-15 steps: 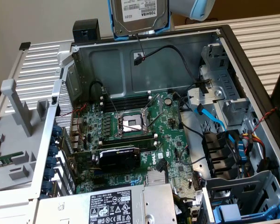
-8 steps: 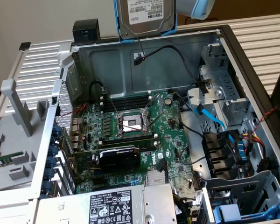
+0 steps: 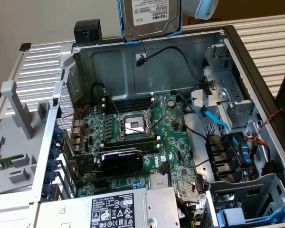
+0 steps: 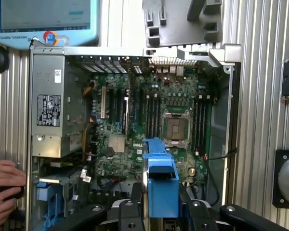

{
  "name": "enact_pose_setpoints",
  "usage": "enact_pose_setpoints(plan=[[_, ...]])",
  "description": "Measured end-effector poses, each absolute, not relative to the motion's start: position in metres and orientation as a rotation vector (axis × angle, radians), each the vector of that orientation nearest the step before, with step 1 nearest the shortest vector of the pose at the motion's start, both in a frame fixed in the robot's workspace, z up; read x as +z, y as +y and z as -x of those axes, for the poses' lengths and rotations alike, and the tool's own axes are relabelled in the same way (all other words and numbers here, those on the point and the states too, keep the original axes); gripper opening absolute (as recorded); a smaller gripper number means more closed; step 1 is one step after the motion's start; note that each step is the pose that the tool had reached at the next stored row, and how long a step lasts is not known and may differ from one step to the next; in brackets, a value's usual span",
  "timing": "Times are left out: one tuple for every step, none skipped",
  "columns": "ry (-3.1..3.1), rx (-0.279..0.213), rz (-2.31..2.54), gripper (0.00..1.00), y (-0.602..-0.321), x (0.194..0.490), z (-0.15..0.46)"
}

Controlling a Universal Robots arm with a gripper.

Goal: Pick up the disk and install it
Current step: 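Pick up the disk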

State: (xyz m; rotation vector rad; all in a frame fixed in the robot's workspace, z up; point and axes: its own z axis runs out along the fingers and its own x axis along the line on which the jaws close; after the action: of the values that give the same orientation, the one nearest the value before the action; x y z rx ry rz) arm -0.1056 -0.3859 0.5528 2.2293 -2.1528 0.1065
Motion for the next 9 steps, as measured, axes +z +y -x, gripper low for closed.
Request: enact_pose_setpoints(plan=[[-2.153, 0.107, -2.229, 0.37, -0.386, 0.553, 0.105], [-2.153, 0.107, -2.230, 0.37, -0.386, 0.553, 0.104], [-2.153, 0.107, -2.229, 0.37, -0.386, 0.553, 0.102], [-2.153, 0.107, -2.229, 0.37, -0.386, 0.553, 0.099], [-2.153, 0.106, -2.229, 0.37, -0.386, 0.553, 0.096], [-2.153, 0.106, -2.229, 0.37, -0.386, 0.553, 0.094], [-2.153, 0.106, -2.229, 0.37, -0.386, 0.553, 0.091], [-2.153, 0.106, -2.229, 0.37, -0.386, 0.553, 0.090], [-2.153, 0.106, -2.229, 0.37, -0.387, 0.553, 0.089]])
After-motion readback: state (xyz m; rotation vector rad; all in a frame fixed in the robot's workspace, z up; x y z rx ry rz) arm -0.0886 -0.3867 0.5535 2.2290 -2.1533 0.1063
